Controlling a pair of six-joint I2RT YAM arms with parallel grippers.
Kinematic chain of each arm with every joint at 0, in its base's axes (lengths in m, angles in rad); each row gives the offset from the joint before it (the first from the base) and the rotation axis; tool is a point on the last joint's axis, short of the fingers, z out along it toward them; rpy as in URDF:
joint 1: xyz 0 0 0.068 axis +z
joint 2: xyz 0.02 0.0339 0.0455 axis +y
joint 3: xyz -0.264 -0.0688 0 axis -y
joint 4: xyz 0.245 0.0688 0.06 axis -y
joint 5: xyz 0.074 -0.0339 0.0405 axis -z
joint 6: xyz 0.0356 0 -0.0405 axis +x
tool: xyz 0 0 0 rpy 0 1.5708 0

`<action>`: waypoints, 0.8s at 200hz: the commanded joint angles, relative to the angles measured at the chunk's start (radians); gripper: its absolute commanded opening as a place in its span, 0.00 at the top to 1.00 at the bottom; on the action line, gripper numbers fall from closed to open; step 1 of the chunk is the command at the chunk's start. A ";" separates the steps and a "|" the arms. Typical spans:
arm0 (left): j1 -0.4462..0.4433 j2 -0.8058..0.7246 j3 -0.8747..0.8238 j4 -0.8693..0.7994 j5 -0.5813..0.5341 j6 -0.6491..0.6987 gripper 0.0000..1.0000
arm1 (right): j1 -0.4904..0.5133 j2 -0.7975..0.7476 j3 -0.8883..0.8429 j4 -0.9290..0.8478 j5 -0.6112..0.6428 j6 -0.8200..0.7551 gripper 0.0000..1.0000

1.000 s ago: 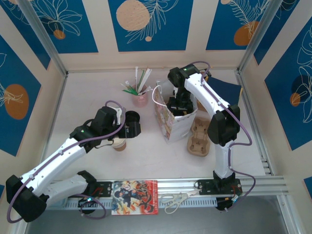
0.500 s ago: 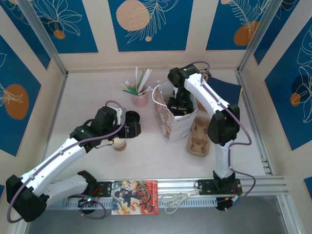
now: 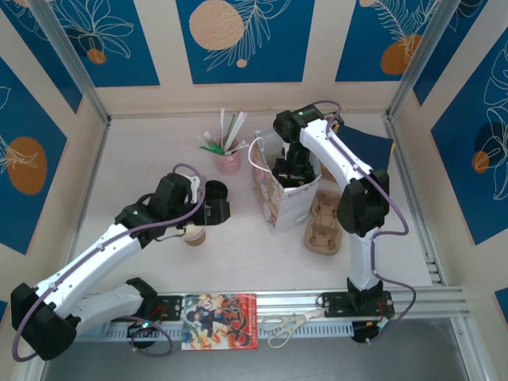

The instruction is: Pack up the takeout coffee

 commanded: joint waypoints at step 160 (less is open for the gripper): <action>0.010 -0.003 0.004 0.003 0.024 -0.004 0.00 | -0.011 0.037 -0.031 0.036 -0.011 -0.021 0.36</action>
